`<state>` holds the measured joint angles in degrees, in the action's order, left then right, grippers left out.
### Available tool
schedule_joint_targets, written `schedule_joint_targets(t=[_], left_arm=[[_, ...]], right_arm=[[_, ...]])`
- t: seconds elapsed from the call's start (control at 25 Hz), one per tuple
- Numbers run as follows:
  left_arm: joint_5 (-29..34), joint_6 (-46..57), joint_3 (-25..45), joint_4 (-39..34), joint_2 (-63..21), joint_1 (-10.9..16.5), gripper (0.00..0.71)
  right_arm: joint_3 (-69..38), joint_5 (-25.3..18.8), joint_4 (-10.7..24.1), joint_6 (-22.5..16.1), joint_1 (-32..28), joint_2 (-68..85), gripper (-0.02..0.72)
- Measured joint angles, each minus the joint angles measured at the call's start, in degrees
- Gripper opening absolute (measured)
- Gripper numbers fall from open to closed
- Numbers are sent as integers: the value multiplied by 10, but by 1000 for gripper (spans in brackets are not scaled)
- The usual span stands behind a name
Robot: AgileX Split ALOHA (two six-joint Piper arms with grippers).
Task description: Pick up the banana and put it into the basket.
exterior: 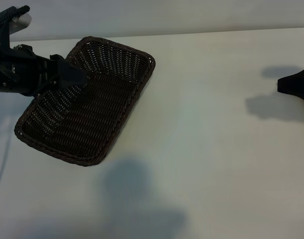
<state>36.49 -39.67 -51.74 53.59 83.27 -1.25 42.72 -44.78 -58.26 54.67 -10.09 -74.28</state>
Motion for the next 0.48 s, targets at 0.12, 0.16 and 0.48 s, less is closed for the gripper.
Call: schedule_joint_targets(t=[0.12,0.16,0.48], left_arm=[[0,0,0,0,0,0,587],[0,0,0,0,0,0,587],[-13,0,0,0,0,0,587]], right_arm=[[0,0,0,0,0,0,584],[0,0,0,0,0,0,584],[0,0,0,0,0,0,584]])
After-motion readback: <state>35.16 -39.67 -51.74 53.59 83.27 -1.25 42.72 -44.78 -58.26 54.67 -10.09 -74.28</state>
